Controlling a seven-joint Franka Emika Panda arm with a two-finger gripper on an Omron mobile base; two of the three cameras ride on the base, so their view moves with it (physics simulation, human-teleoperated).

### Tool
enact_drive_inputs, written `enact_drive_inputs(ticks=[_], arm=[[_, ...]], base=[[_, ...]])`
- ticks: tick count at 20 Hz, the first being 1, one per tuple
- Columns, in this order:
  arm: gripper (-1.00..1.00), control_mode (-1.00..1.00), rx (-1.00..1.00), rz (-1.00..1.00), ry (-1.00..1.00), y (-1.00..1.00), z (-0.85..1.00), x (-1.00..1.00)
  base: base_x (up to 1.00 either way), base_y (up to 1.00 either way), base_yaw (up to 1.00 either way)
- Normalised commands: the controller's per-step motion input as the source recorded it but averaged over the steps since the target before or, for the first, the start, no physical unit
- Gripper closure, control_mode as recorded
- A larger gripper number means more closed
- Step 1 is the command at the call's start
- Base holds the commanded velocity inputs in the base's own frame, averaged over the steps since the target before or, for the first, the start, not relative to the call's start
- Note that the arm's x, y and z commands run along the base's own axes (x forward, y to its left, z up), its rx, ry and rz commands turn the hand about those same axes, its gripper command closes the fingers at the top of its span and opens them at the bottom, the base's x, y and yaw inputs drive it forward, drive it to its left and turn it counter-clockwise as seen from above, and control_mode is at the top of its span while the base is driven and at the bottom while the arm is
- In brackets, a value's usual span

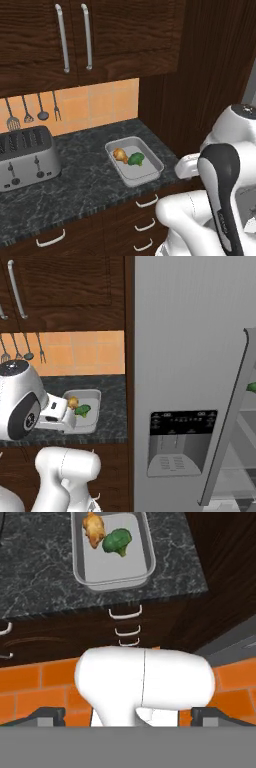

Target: Place one broccoli and one chicken drumstick in each tupperware on the nearby counter, to pack two identical lunches.

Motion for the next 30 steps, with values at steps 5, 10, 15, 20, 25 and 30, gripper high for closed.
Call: enact_drive_inputs(ticks=[5,10,15,20,25,30], arm=[[-1.00,-1.00,0.00,0.00,-0.25,0.00,0.29,-0.23],[-1.00,-1.00,0.00,0.00,0.00,0.00,0.00,0.00],[-1.00,1.00,0.00,0.00,0.00,0.00,0.00,-0.04],[-1.00,1.00,0.00,0.00,0.00,0.00,0.00,0.00],[-1.00,1.00,0.00,0.00,0.00,0.00,0.00,0.00],[-1.00,1.00,0.00,0.00,0.00,0.00,0.00,0.00]], base=[[0.00,0.00,0.00],[0.00,0.00,0.00],[-0.58,-0.07,-0.07],[-0.98,-0.46,-0.24],[-0.28,-0.92,-0.44],[0.53,-1.00,-0.29]])
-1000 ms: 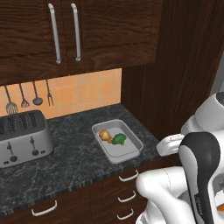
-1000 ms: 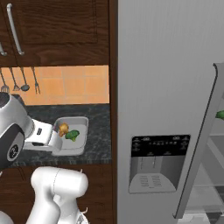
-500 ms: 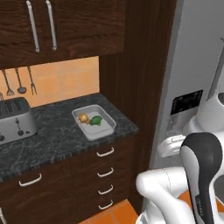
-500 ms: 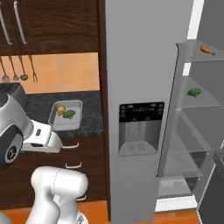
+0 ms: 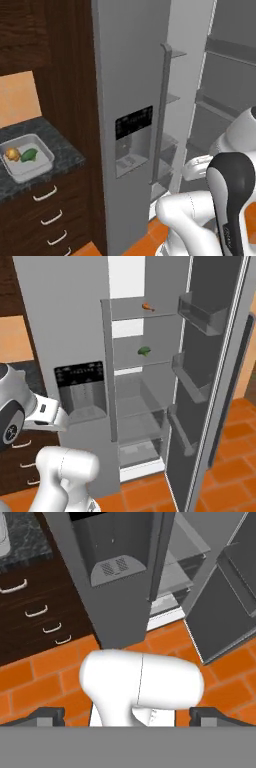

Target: Place one broccoli and one chicken drumstick in each tupperware on the nearby counter, to pack two identical lunches.

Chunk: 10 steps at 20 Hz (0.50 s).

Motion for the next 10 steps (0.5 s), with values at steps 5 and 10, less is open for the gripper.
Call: enact_drive_inputs(ticks=[5,10], arm=[[-1.00,1.00,0.00,0.00,0.00,0.00,0.00,0.00],[-1.00,1.00,0.00,0.00,0.00,0.00,0.00,0.00]], base=[[0.73,-0.89,0.10],[0.25,-0.59,0.24]])
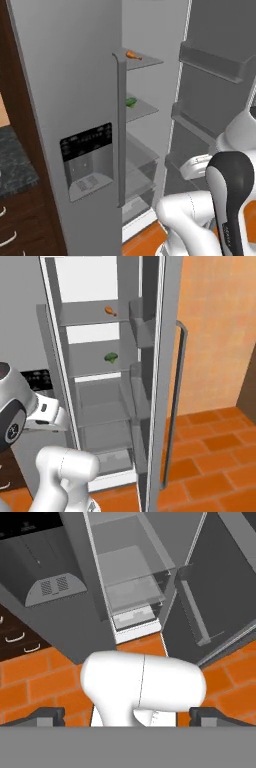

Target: Place one broccoli and one chicken drumstick in each tupperware on the nearby counter, to pack two identical lunches.

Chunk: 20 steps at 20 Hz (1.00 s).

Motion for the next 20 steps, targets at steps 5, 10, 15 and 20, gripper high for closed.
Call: enact_drive_inputs(ticks=[5,10,15,20], arm=[[-1.00,1.00,0.00,0.00,0.00,0.00,0.00,0.00],[-1.00,1.00,0.00,0.00,0.00,0.00,0.00,0.00],[-1.00,1.00,0.00,0.00,0.00,0.00,0.00,0.00],[-1.00,1.00,0.00,0.00,0.00,0.00,0.00,0.00]], base=[[0.38,-0.05,0.23],[0.60,-0.19,0.15],[0.28,-0.38,0.11],[0.50,-0.41,0.15]])
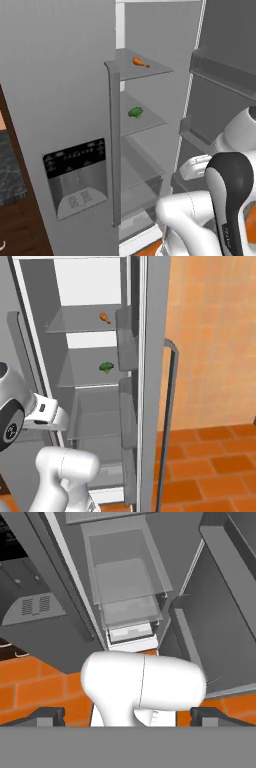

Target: Place one broccoli and one chicken drumstick in each tupperware on the nearby counter, to pack two identical lunches.

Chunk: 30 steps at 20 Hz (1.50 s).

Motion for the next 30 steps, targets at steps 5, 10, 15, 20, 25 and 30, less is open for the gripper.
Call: enact_drive_inputs(ticks=[5,10,15,20,25,30], arm=[[-1.00,1.00,0.00,0.00,0.00,0.00,0.00,0.00],[-1.00,1.00,0.00,0.00,0.00,0.00,0.00,0.00],[-1.00,1.00,0.00,0.00,0.00,0.00,0.00,0.00],[-1.00,1.00,0.00,0.00,0.00,0.00,0.00,0.00],[-1.00,-1.00,0.00,0.12,-0.16,0.00,0.00,0.03],[-1.00,-1.00,-0.07,0.17,-0.43,0.00,0.28,0.14]], base=[[0.37,-0.04,0.09],[0.21,0.00,0.01],[0.47,0.00,0.00],[0.03,0.00,0.00],[0.00,0.00,0.02],[0.00,0.00,0.00]])
